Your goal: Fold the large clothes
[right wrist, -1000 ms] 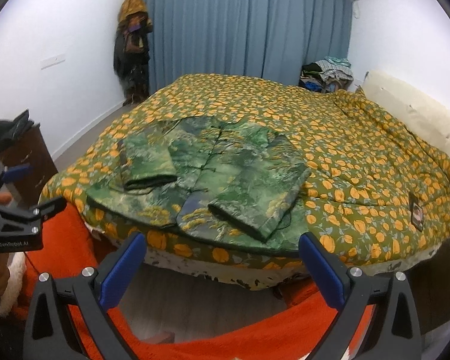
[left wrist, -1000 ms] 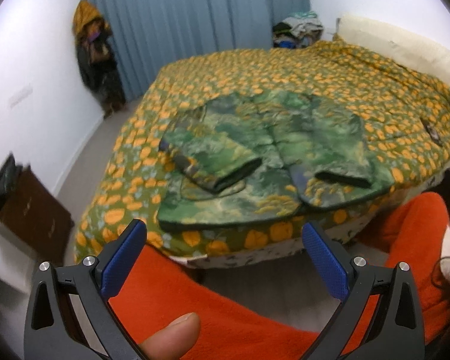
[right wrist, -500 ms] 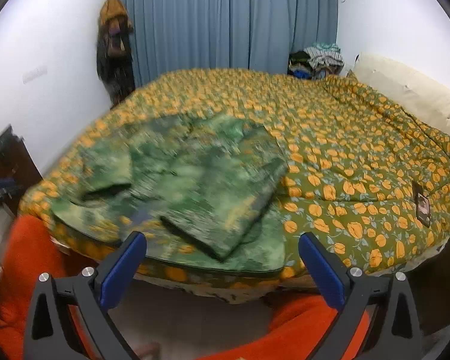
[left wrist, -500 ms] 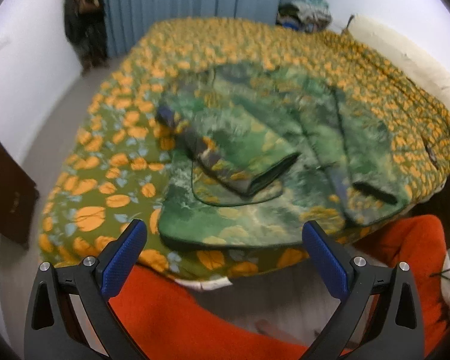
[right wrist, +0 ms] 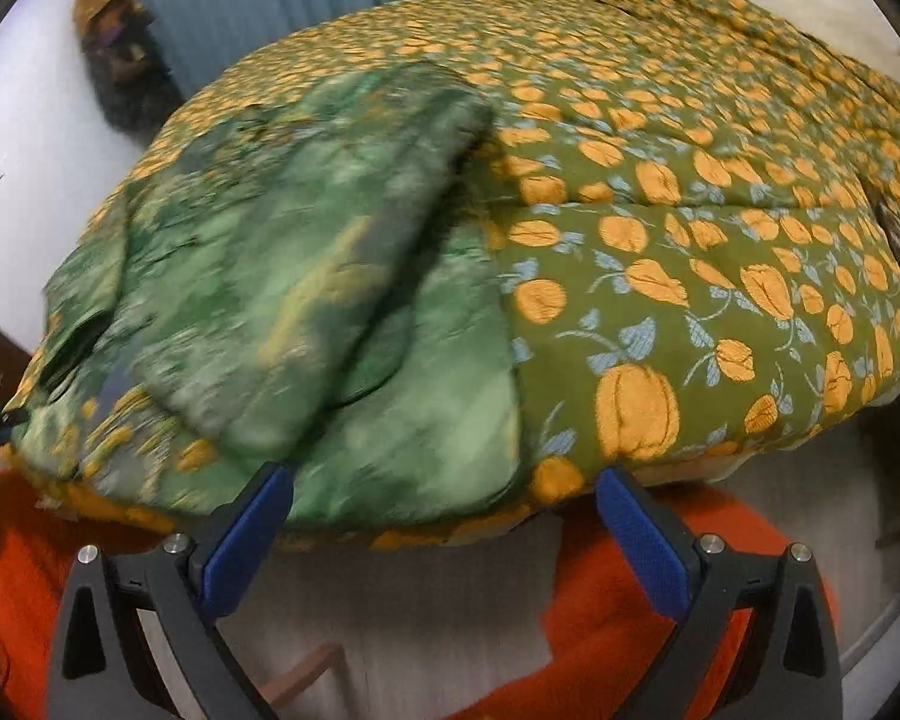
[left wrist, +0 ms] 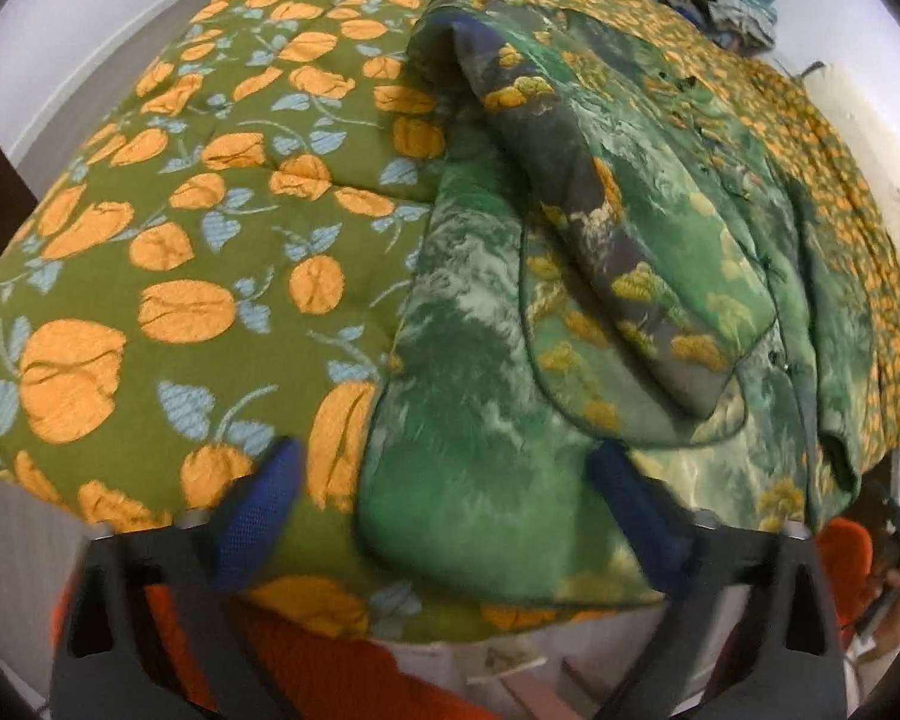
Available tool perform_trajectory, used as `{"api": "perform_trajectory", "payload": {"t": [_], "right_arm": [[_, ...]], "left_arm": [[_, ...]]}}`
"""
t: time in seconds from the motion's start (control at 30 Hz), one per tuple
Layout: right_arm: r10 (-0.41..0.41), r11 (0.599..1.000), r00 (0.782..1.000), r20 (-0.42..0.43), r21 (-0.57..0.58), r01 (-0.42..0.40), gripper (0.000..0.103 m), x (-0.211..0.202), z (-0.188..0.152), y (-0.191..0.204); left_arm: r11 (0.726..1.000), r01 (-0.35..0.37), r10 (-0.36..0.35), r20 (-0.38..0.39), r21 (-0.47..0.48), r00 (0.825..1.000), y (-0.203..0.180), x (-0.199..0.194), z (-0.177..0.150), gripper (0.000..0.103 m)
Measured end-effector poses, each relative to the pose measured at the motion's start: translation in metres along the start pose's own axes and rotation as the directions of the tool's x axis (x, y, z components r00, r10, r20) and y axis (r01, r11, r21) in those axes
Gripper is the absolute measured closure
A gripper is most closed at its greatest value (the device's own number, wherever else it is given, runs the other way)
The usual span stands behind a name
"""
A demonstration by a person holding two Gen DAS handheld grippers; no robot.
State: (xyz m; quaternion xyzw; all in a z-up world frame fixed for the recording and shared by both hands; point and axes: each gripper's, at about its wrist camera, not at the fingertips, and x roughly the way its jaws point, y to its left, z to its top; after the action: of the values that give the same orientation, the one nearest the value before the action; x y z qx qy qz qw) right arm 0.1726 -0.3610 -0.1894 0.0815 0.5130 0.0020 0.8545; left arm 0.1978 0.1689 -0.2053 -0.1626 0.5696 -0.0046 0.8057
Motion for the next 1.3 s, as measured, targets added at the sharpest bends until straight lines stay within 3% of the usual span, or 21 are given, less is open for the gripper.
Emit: {"api": "perform_trajectory", "payload": {"t": [0.07, 0.13, 0.23, 0.47, 0.6, 0.67, 0.73, 0.8, 0.87, 0.9, 0.97, 1.0, 1.07, 1.1, 1.17, 1.23, 1.3], "right_arm": [[0.022, 1.0, 1.0, -0.002, 0.007, -0.022, 0.0, 0.008, 0.004, -0.003], [0.023, 1.0, 1.0, -0.002, 0.003, -0.023, 0.0, 0.016, 0.006, 0.0], [0.028, 1.0, 0.999, -0.016, 0.012, -0.028, 0.0, 0.028, 0.007, 0.001], [0.05, 0.998, 0.999, -0.001, -0.026, -0.05, 0.0, 0.026, 0.006, 0.01], [-0.022, 0.996, 0.999, 0.026, -0.09, 0.024, 0.001, 0.011, 0.007, 0.019], [-0.097, 0.984, 0.991, 0.087, -0.138, 0.109, 0.001, -0.007, 0.008, 0.024], [-0.158, 0.957, 0.97, 0.184, -0.213, 0.196, 0.001, -0.032, 0.009, 0.035], [-0.132, 0.926, 0.957, 0.256, -0.313, 0.212, 0.001, -0.054, 0.009, 0.054], [-0.01, 0.879, 0.968, 0.251, -0.46, 0.128, 0.001, -0.065, 0.005, 0.084], [0.044, 0.84, 0.972, 0.23, -0.536, 0.089, 0.001, -0.063, 0.003, 0.101], [0.068, 0.748, 0.976, 0.205, -0.658, 0.086, 0.001, -0.05, -0.005, 0.134], [0.056, 0.691, 0.978, 0.203, -0.714, 0.109, 0.001, -0.037, -0.009, 0.151], [0.022, 0.629, 0.984, 0.178, -0.767, 0.125, 0.001, -0.008, -0.01, 0.169], [-0.002, 0.623, 0.986, 0.164, -0.772, 0.13, 0.001, 0.009, -0.006, 0.172], [-0.046, 0.629, 0.985, 0.167, -0.761, 0.159, 0.002, 0.033, 0.005, 0.173], [-0.074, 0.64, 0.981, 0.177, -0.746, 0.183, 0.003, 0.047, 0.015, 0.169], [-0.08, 0.669, 0.987, 0.142, -0.726, 0.158, 0.011, 0.058, 0.023, 0.162]], "left_arm": [[1.0, 0.016, -0.015, -0.038, 0.009, 0.999, 0.0, 0.006, 0.001, 0.058], [1.0, 0.016, -0.015, -0.04, 0.024, 0.999, -0.002, 0.009, 0.003, 0.085], [0.999, 0.011, -0.011, -0.015, 0.049, 1.0, -0.008, 0.003, 0.001, 0.092], [0.989, -0.007, 0.01, -0.019, 0.149, 1.0, -0.019, -0.012, -0.015, 0.091], [0.982, -0.059, 0.064, -0.018, 0.178, 0.998, -0.023, -0.008, -0.009, 0.081], [0.975, -0.101, 0.103, 0.001, 0.196, 0.995, -0.026, -0.016, -0.008, 0.064], [0.964, -0.148, 0.138, 0.058, 0.22, 0.989, -0.025, -0.036, -0.013, 0.052], [0.95, -0.191, 0.162, 0.132, 0.249, 0.978, -0.029, -0.059, -0.016, 0.045], [0.927, -0.212, 0.156, 0.195, 0.31, 0.968, -0.047, -0.074, -0.015, 0.037], [0.912, -0.22, 0.15, 0.218, 0.346, 0.964, -0.057, -0.077, -0.015, 0.033], [0.858, -0.239, 0.123, 0.269, 0.455, 0.955, -0.091, -0.077, -0.019, 0.014], [0.823, -0.253, 0.115, 0.287, 0.508, 0.951, -0.107, -0.072, -0.021, 0.011], [0.743, -0.283, 0.115, 0.302, 0.606, 0.946, -0.132, -0.055, -0.027, 0.009], [0.707, -0.298, 0.127, 0.3, 0.641, 0.946, -0.144, -0.04, -0.025, 0.009], [0.672, -0.309, 0.159, 0.276, 0.673, 0.948, -0.156, -0.011, -0.013, 0.009], [0.677, -0.307, 0.187, 0.248, 0.669, 0.951, -0.158, 0.014, 0.003, 0.009], [0.709, -0.282, 0.197, 0.202, 0.646, 0.959, -0.149, 0.034, 0.02, 0.009]]}}
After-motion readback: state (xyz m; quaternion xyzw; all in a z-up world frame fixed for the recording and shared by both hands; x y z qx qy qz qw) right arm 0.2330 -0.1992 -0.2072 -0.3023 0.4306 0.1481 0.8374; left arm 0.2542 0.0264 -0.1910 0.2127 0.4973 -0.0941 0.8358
